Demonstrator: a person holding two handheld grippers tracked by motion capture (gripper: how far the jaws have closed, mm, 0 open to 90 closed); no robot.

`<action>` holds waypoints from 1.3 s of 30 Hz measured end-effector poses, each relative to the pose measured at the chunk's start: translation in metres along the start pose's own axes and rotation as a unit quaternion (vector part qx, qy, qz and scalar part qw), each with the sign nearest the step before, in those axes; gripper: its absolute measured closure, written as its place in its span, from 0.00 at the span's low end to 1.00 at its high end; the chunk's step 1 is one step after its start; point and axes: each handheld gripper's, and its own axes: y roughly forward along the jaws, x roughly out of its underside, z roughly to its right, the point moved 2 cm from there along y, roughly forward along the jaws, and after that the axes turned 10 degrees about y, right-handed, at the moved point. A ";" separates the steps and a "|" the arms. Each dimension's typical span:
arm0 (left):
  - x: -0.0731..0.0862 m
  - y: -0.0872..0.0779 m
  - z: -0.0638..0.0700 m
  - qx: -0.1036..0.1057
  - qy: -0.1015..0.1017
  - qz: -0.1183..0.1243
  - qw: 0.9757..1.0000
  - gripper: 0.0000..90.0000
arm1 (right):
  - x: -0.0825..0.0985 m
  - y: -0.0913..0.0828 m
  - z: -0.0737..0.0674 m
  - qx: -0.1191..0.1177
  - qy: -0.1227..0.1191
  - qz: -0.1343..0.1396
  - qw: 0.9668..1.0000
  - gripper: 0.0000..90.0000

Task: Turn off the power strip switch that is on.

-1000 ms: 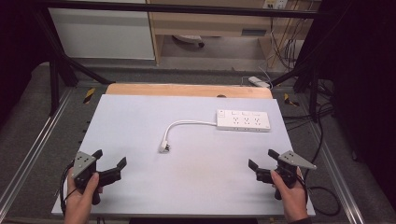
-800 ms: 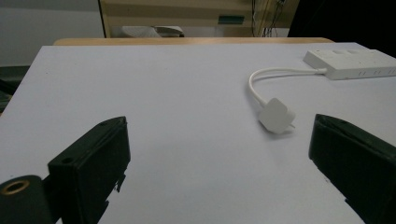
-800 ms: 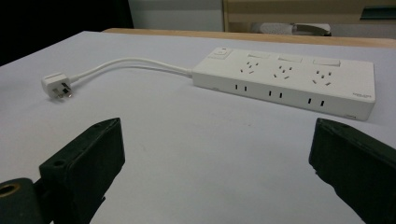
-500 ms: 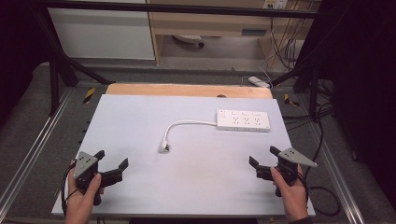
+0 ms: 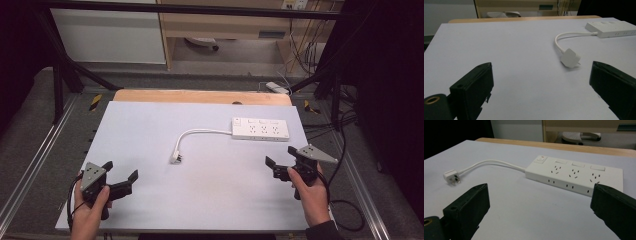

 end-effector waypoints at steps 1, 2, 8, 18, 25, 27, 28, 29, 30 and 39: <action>0.000 0.000 0.000 0.000 0.000 0.000 1.000 0.06 | -0.003 0.001 -0.001 -0.002 0.002 0.000 1.000 0.03; 0.000 0.000 0.000 0.000 0.002 0.001 1.000 0.06 | -0.005 0.001 -0.001 -0.002 0.000 0.001 1.000 0.03; -0.002 0.004 0.000 -0.004 -0.001 0.000 1.000 0.06 | -0.017 0.004 -0.001 0.009 -0.012 -0.003 1.000 0.04; 0.000 0.006 0.003 0.004 0.007 -0.008 1.000 0.06 | -0.034 0.013 0.008 0.026 -0.003 -0.001 1.000 0.04; 0.001 0.007 0.002 0.000 0.010 -0.013 1.000 0.06 | -0.050 0.017 0.017 0.035 -0.002 0.001 0.999 0.06; 0.001 0.006 0.001 -0.003 0.007 -0.011 1.000 0.06 | -0.053 0.017 0.019 0.038 -0.005 0.004 0.999 0.08; 0.001 0.006 0.001 -0.002 0.007 -0.011 1.000 0.06 | -0.055 0.018 0.019 0.041 -0.005 0.005 0.999 0.09; 0.001 0.006 0.001 -0.002 0.007 -0.011 1.000 0.06 | -0.056 0.018 0.020 0.042 -0.003 0.004 0.999 0.09; 0.000 0.006 0.001 -0.002 0.006 -0.011 1.000 0.06 | -0.056 0.018 0.020 0.042 -0.003 0.004 0.999 0.09; 0.000 0.008 0.003 0.003 0.007 -0.010 1.000 0.06 | -0.069 0.022 0.028 0.064 0.000 -0.002 0.998 0.12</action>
